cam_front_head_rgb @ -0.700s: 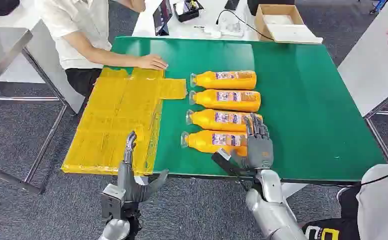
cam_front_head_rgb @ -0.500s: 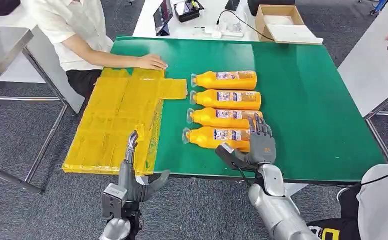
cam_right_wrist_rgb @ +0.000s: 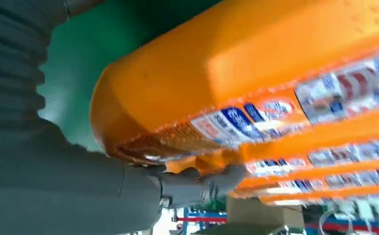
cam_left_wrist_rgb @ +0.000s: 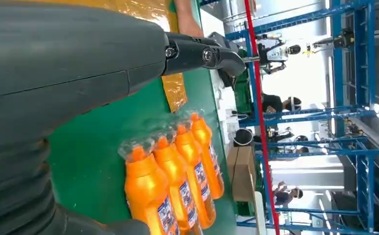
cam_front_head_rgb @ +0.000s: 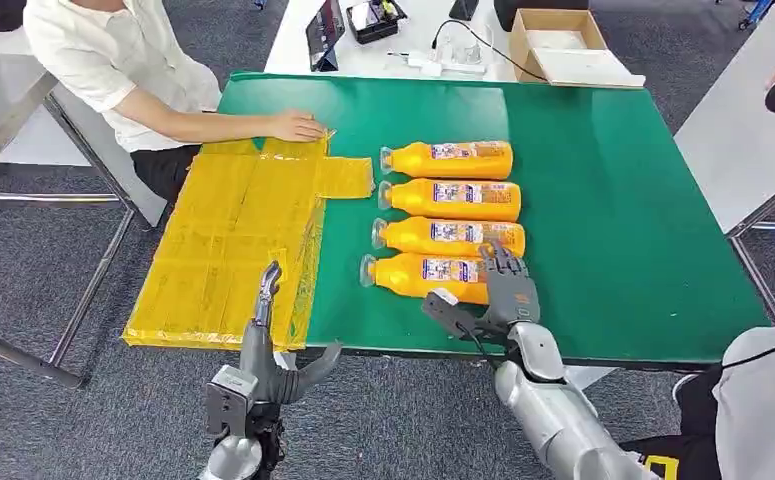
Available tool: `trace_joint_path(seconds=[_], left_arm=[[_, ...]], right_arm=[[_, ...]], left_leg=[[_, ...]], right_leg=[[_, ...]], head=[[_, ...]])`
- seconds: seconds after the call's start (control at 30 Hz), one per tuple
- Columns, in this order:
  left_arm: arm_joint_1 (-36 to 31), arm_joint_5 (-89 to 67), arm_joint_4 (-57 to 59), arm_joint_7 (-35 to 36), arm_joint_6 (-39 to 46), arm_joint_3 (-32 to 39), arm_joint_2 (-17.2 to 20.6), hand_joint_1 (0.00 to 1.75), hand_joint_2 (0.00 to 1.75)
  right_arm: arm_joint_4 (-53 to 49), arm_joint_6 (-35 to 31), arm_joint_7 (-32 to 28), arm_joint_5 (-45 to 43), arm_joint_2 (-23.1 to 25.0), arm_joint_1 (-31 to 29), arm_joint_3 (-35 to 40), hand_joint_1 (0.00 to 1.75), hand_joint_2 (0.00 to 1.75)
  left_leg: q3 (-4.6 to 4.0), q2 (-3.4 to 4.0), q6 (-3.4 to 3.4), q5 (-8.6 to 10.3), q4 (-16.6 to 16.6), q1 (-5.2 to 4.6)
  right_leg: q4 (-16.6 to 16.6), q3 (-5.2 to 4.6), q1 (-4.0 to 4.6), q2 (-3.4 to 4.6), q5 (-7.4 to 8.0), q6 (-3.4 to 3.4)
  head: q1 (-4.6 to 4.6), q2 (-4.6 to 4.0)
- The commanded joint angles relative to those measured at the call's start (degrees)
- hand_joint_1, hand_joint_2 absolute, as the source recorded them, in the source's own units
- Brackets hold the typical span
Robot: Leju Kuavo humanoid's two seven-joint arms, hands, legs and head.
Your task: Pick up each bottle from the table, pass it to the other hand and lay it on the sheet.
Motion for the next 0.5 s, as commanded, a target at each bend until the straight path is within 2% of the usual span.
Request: trace_joint_path(seconds=[0.03, 0.07, 0.17, 0.2, 0.23, 0.3, 0.5], left_arm=[[-2.24, -0.08, 2.19, 0.78, -0.67, 0.93, 0.13, 0.0, 1.75], [-2.31, -0.09, 2.18, 0.79, -0.68, 0.93, 0.13, 0.0, 1.75], [-2.37, -0.07, 2.25, 0.79, -0.71, 0.95, 0.11, 0.0, 1.75], [-2.37, -0.07, 2.25, 0.79, -0.71, 0.95, 0.11, 0.0, 1.75], [-2.52, -0.04, 2.35, 0.79, -0.78, 0.97, 0.05, 0.0, 1.75], [-2.69, -0.02, 2.59, 0.79, -0.97, 0.9, 0.0, 0.0, 1.75], [-2.81, 0.04, 2.86, 0.84, -1.22, 0.79, -0.1, 0.0, 1.75]], right_arm=[[8.59, 5.74, 2.93, 0.29, -0.27, -5.59, 4.52, 0.0, 1.75], [8.7, 5.8, 2.97, 0.25, -0.32, -5.47, 4.49, 0.0, 1.75], [9.03, 6.33, 2.83, 0.4, -0.25, -5.71, 4.75, 0.03, 1.75], [9.03, 6.33, 2.83, 0.4, -0.25, -5.71, 4.75, 1.33, 1.75], [9.84, 7.53, 2.77, 0.47, -0.12, -5.74, 5.09, 1.69, 1.75], [10.5, 9.2, 2.56, -0.24, -0.05, -5.77, 4.96, 1.75, 1.75], [11.09, 10.39, 2.17, -0.58, -0.17, -5.57, 5.21, 1.75, 1.75]], left_leg=[[0.46, 0.08, -0.15, -0.17, 0.04, 0.12], [0.2, 0.01, -0.07, -0.03, -0.03, 0.03], [0.26, 0.01, -0.06, -0.05, -0.03, 0.04], [0.35, 0.01, -0.09, -0.08, -0.03, 0.05], [0.29, -0.01, -0.07, -0.03, -0.04, 0.03], [0.4, -0.01, -0.12, -0.09, -0.02, 0.09], [0.48, -0.08, -0.1, -0.05, -0.07, 0.08]], right_leg=[[-0.02, 0.48, 0.14, 0.05, -0.12, -0.23], [-0.04, 0.2, 0.04, 0.0, -0.03, -0.1], [-0.04, 0.26, 0.05, -0.01, -0.04, -0.1], [-0.03, 0.34, 0.06, -0.01, -0.08, -0.13], [-0.04, 0.28, 0.04, -0.03, -0.04, -0.1], [-0.03, 0.41, 0.1, -0.04, -0.1, -0.17], [-0.1, 0.5, 0.09, -0.11, -0.08, -0.14]], head=[[0.0, 0.0], [0.0, 0.0], [0.0, 0.0], [0.0, 0.0], [0.0, 0.0], [0.0, 0.0], [0.0, 0.0]])
